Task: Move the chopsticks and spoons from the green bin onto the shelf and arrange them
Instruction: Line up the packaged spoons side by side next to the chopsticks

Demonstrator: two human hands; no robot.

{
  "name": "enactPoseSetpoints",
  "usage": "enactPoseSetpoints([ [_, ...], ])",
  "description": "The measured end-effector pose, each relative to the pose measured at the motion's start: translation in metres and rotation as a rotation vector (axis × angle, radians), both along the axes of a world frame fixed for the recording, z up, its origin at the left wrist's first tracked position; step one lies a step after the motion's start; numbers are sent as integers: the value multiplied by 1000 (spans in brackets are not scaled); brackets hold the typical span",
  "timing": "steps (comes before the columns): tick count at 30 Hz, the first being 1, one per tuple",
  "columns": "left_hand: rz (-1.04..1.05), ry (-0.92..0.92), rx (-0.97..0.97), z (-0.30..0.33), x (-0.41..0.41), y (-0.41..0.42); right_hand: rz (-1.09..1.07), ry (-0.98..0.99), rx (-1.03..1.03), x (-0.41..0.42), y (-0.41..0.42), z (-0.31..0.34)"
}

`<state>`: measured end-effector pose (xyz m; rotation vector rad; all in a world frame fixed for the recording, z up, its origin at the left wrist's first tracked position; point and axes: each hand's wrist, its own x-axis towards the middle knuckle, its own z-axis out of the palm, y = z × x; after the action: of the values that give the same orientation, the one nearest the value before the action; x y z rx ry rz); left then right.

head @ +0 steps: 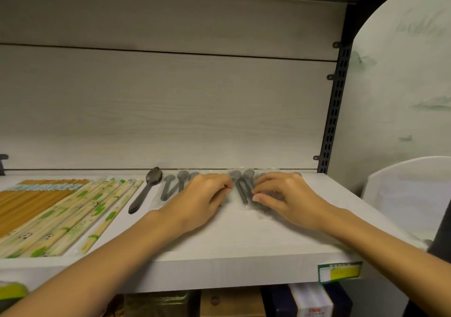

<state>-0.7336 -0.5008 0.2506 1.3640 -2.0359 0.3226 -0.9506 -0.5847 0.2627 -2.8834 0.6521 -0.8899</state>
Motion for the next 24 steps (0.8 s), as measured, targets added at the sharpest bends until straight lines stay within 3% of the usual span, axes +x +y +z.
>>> enactPoseSetpoints([
  [5, -31, 72, 92, -1, 9, 5, 8, -12, 45, 4, 6, 0],
  [11, 21, -47, 57, -1, 31, 13, -35, 44, 47, 12, 11, -4],
  [24, 59, -57, 92, -10, 74, 37, -14, 181, 116, 95, 23, -2],
])
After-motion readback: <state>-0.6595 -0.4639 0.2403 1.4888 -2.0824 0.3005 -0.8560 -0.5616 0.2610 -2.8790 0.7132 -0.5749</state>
